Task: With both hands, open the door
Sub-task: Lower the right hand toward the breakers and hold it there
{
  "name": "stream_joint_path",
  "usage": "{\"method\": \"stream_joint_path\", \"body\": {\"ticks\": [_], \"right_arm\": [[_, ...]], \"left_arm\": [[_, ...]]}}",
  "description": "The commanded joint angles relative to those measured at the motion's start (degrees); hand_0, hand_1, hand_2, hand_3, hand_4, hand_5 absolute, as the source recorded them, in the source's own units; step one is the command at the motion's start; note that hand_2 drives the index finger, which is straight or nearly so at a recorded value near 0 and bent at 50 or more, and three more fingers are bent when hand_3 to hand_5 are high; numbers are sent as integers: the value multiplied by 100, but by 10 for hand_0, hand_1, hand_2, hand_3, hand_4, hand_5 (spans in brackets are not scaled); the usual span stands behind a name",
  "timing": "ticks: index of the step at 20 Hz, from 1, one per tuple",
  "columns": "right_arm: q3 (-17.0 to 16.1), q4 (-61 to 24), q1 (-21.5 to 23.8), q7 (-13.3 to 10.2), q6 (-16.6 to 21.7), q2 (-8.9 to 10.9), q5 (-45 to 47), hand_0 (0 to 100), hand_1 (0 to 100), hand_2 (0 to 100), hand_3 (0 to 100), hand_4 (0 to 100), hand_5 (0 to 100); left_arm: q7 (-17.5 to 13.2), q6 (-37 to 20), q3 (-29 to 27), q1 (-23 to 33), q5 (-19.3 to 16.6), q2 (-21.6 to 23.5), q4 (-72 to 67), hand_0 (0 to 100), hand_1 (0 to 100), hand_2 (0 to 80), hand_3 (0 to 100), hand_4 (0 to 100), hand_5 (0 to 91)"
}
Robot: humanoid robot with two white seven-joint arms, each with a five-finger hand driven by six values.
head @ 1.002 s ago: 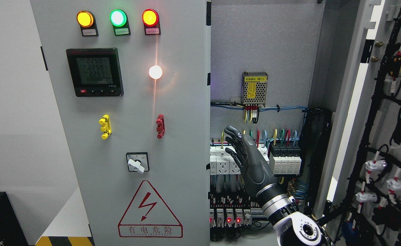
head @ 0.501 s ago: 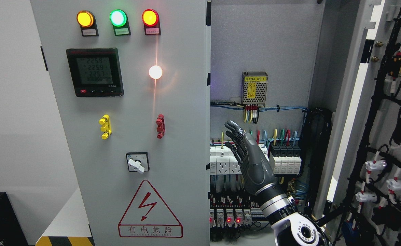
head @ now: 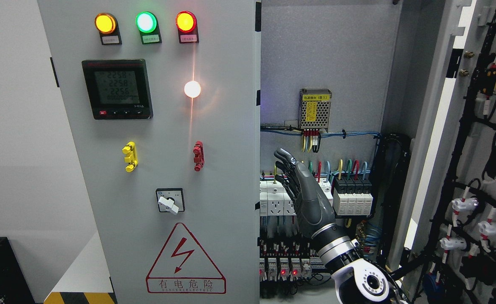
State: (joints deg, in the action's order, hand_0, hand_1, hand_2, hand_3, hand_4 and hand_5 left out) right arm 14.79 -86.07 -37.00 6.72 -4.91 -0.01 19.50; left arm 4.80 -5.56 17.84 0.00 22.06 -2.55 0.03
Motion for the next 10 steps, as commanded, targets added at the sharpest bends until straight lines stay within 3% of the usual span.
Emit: {"method": "stream_joint_path", "body": {"ticks": [1, 10], "right_arm": [[68, 117, -70, 40, -168, 9, 45, 191, 0, 0, 0, 0, 0], [147, 47, -263, 127, -185, -8, 63, 191, 0, 0, 0, 0, 0]], "left_arm": [[-6, 3, 0, 185, 0, 18, 138, 0, 0, 0, 0, 0, 0], [3, 3, 0, 141, 0, 106, 146, 0, 0, 0, 0, 0, 0]]}}
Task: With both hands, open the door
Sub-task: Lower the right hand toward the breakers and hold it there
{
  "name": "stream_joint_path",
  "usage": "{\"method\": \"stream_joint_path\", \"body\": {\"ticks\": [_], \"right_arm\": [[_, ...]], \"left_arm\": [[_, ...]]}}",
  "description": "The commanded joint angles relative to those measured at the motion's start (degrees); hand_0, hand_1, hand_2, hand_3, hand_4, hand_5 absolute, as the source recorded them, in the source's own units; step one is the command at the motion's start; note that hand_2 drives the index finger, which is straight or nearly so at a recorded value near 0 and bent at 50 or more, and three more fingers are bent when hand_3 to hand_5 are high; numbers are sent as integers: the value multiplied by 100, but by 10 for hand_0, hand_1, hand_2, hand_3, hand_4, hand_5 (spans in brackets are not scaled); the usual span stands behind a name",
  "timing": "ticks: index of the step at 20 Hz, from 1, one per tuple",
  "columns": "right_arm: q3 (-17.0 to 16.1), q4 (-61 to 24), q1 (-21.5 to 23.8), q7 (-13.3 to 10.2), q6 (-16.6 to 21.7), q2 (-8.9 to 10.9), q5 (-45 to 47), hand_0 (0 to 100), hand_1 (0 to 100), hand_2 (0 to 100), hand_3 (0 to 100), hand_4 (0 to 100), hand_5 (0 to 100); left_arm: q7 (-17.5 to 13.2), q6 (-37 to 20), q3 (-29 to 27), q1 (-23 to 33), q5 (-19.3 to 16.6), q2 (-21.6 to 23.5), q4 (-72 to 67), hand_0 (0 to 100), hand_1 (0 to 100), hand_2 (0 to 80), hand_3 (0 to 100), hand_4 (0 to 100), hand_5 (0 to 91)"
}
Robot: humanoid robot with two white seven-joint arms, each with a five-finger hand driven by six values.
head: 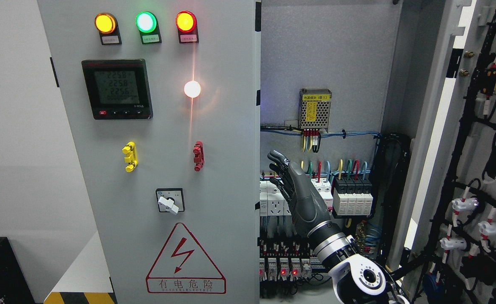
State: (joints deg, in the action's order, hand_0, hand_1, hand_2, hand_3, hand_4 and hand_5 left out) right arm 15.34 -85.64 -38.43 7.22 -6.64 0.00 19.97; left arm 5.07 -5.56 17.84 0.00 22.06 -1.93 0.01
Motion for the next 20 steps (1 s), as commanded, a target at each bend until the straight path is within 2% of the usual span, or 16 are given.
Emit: {"method": "stream_joint_path", "body": {"ticks": [1, 3, 18, 20], "right_arm": [[101, 12, -130, 199, -13, -9, 16, 191, 0, 0, 0, 0, 0], [92, 38, -121, 332, -13, -17, 24, 191, 0, 0, 0, 0, 0], [-5, 425, -173, 368, -13, 62, 358, 191, 0, 0, 0, 0, 0], [4, 443, -209, 455, -13, 62, 402, 191, 0, 0, 0, 0, 0]], "left_arm": [[-32, 3, 0, 141, 0, 52, 148, 0, 0, 0, 0, 0, 0], [-24, 3, 0, 141, 0, 52, 148, 0, 0, 0, 0, 0, 0], [-24, 3, 0, 158, 0, 44, 148, 0, 0, 0, 0, 0, 0], [-32, 3, 0, 167, 0, 44, 140, 0, 0, 0, 0, 0, 0]]}}
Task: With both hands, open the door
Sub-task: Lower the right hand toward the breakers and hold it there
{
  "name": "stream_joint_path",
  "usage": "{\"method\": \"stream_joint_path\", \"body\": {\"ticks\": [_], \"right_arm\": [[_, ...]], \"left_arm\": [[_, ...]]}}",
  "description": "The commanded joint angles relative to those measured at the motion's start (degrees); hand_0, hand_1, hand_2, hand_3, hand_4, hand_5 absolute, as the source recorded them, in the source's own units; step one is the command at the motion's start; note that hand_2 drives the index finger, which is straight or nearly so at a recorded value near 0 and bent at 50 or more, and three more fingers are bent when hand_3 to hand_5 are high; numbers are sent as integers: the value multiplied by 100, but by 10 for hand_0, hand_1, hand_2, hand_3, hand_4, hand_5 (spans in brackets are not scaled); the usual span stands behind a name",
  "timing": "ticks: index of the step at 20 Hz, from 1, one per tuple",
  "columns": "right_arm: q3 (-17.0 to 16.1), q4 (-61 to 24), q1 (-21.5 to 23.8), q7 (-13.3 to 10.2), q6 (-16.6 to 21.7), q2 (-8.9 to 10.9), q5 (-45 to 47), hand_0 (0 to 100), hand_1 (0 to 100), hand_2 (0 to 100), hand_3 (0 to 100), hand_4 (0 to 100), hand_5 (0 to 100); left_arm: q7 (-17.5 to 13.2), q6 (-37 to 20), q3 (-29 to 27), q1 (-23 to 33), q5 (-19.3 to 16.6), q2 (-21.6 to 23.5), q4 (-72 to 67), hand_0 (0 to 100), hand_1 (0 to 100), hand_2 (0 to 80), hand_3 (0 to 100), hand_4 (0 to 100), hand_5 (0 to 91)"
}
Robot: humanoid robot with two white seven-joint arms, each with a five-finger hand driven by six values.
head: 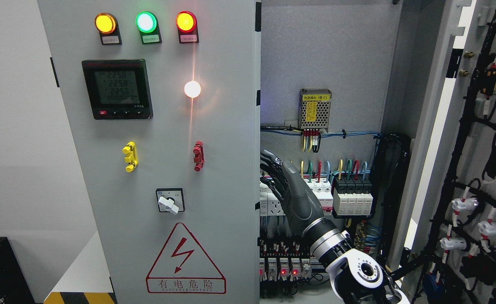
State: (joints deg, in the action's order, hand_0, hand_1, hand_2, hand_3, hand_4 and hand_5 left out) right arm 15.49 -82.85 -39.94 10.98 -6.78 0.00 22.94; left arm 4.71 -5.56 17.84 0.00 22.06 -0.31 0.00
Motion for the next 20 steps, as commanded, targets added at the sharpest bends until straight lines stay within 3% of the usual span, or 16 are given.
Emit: {"method": "stream_joint_path", "body": {"ticks": [1, 6, 11, 20], "right_arm": [[-10, 146, -58, 149, 10, 61, 175, 191, 0, 0, 0, 0, 0], [-19, 119, -119, 203, 1, 61, 228, 191, 0, 0, 0, 0, 0], [-19, 164, -119, 484, 1, 97, 229, 191, 0, 0, 0, 0, 0], [-28, 251, -216, 528, -272, 176, 703, 191, 0, 0, 0, 0, 0]], "left_arm": [[13, 3, 0, 176, 0, -118, 140, 0, 0, 0, 0, 0, 0], [13, 3, 0, 185, 0, -145, 149, 0, 0, 0, 0, 0, 0], [4, 3, 0, 185, 0, -162, 149, 0, 0, 0, 0, 0, 0], [13, 3, 0, 194, 0, -197, 167, 0, 0, 0, 0, 0, 0]]}}
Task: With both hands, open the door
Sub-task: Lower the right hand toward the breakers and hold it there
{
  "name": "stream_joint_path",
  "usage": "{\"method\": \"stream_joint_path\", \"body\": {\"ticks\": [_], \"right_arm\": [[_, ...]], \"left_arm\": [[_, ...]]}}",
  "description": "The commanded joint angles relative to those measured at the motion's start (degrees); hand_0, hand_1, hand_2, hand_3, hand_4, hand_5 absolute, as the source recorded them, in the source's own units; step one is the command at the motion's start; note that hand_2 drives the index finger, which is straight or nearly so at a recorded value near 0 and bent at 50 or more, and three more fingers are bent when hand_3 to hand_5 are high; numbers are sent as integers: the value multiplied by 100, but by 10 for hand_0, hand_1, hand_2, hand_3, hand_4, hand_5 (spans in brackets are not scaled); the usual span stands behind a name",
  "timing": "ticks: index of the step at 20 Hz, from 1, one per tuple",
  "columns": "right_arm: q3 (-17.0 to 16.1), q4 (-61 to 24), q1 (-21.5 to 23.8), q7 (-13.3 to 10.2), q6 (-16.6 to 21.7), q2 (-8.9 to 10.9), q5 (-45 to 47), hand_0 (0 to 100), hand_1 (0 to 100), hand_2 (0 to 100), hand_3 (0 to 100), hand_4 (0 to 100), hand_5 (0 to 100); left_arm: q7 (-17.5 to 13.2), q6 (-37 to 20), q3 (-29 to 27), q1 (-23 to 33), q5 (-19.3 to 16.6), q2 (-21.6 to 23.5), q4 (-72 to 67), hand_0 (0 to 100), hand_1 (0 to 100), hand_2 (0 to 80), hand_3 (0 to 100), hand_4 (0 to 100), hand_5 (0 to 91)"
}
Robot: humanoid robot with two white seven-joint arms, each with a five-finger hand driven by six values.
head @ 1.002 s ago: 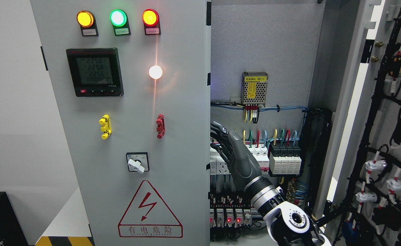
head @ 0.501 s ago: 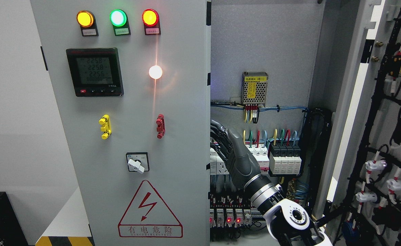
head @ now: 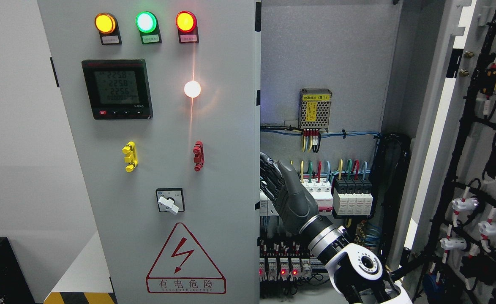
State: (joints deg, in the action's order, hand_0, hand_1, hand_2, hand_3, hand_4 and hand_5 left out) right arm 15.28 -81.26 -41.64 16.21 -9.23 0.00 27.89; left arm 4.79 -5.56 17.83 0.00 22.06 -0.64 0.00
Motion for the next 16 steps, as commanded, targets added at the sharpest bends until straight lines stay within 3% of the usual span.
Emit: {"method": "stream_joint_path", "body": {"ticks": [1, 9, 12, 16], "right_arm": [[-7, 119, -46, 5, -26, 176, 216, 191, 0, 0, 0, 0, 0], [-25, 243, -29, 31, -35, 184, 243, 191, 0, 0, 0, 0, 0], [-130, 243, -46, 373, -35, 184, 234, 191, 0, 0, 0, 0, 0], [-174, 269, -55, 418, -35, 202, 234, 191, 0, 0, 0, 0, 0]], "left_arm": [[4, 3, 1, 193, 0, -164, 167, 0, 0, 0, 0, 0, 0], [4, 3, 1, 184, 0, -164, 150, 0, 0, 0, 0, 0, 0], [4, 3, 1, 193, 0, -164, 150, 0, 0, 0, 0, 0, 0], [4, 3, 1, 184, 0, -173, 150, 0, 0, 0, 0, 0, 0]]}}
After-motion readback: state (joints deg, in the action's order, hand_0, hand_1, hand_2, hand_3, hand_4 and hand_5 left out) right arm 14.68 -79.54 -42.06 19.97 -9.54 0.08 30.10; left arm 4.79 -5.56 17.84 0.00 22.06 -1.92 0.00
